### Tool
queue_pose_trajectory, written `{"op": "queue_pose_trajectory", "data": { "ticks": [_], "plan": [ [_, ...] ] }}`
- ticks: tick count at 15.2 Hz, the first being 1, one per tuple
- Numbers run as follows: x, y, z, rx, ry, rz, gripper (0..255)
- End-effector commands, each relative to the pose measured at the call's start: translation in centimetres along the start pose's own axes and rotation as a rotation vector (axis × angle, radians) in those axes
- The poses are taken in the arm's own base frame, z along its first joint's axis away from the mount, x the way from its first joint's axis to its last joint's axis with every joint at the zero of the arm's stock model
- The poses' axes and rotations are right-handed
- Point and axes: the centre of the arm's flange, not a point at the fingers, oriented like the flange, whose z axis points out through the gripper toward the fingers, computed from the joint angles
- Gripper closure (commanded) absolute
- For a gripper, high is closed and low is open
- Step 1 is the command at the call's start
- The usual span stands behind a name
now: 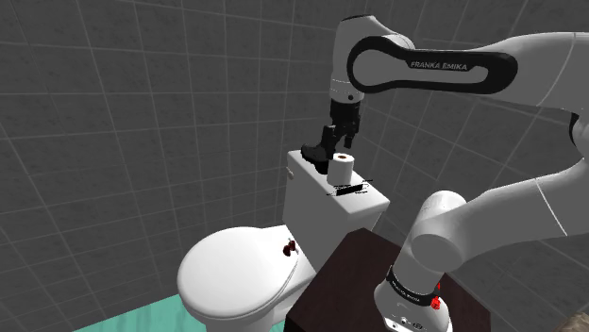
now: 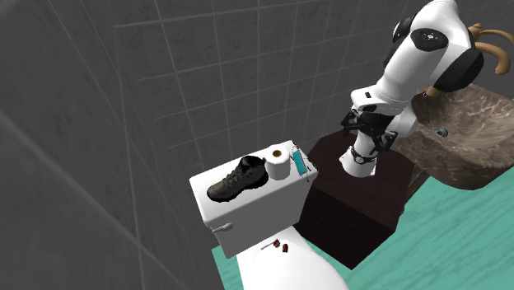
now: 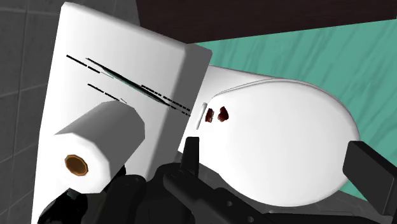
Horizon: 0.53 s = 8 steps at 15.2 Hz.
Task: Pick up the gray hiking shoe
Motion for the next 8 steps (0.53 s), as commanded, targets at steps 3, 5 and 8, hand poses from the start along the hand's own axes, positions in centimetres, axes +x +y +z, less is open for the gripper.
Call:
{"op": "queue_pose_trajectory", "data": {
  "ticks": [3,5,8],
  "plan": [
    [2.2,1.5,0.8,0.003,-0.009,0.018,0],
    [4.3,3.1,1.6,0.006,-0.018,0.036,0],
    [7.4,5.5,2.9,0.011,-0.031,0.062,0]
  ]
}}
